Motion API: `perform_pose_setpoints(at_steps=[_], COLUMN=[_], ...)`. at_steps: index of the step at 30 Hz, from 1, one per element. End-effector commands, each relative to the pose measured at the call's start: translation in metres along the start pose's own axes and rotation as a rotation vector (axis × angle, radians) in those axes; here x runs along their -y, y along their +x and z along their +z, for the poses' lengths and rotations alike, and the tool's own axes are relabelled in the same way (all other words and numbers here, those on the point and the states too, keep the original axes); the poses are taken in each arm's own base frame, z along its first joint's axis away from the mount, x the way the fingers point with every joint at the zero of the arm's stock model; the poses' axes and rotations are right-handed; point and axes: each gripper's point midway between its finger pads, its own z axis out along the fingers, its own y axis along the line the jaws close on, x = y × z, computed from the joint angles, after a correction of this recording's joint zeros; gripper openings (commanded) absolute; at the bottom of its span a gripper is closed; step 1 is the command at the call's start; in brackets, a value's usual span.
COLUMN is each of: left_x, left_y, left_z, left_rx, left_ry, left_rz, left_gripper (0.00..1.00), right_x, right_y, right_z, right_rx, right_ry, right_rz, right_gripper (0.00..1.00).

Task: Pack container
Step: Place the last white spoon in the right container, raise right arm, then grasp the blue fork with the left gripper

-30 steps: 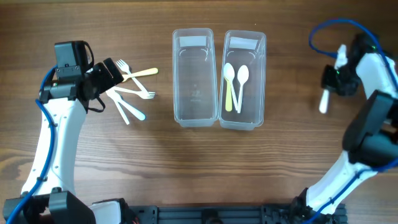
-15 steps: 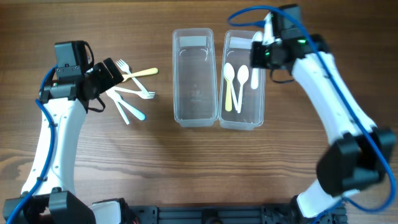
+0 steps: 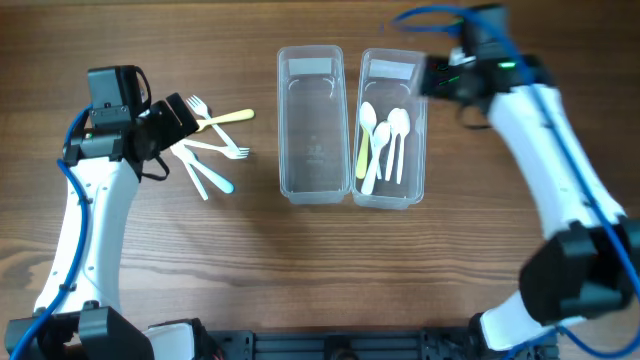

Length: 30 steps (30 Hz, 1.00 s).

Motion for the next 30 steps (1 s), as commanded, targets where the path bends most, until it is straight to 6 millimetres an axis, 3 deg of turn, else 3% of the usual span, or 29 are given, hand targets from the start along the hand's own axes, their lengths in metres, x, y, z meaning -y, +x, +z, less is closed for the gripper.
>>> perform_pose_setpoints(at_steps=[1,4,9,12,14,24,25,26,27,30], left_x=[-0.005,-0.012,-0.018,-0.019,-0.016,-0.011,-0.011,-0.011,-0.011,-0.011], left_y=[0.013,0.030,0.069,0.084,0.089,0.091,0.092,0.092,0.092,0.092], left_z=[0.014,0.040,0.088,0.102,0.105,0.105,0.105,0.105,0.105,0.105], left_rx=[-0.083,-0.166,-0.345,-0.407,-0.433,-0.438,-0.438,-0.438,-0.438,-0.439], left_ry=[-0.036,-0.087,-0.135,-0.139,-0.124,-0.151,-0.151,-0.151,-0.151,-0.151], left_rz=[-0.205,-0.229,-0.232,-0.238,-0.255,-0.487,-0.487,-0.487,-0.487,-0.486], left_gripper=[1.00,1.00,0.78,0.61,0.52,0.55,0.51,0.36,0.31,0.33], right_x=[0.082,0.107,0.129,0.130,0.130,0.130,0.130,0.130,0.130,0.130], right_y=[-0.012,-0.002,0.011,0.013,0.012,0.010,0.010,0.010,0.010,0.010], right_z=[0.003,0.019,0.031,0.033,0.033,0.034,0.034,0.034,0.035,0.038], right_rx=[0.013,-0.053,-0.118,-0.124,-0.123,-0.114,-0.114,-0.114,-0.112,-0.117], right_ry=[0.154,0.113,0.106,0.107,0.107,0.106,0.106,0.106,0.106,0.106], right_rz=[0.134,0.210,0.268,0.267,0.266,0.266,0.266,0.267,0.267,0.267], right_gripper=[0.93,0.93,0.93,0.93,0.93,0.92,0.92,0.92,0.92,0.91])
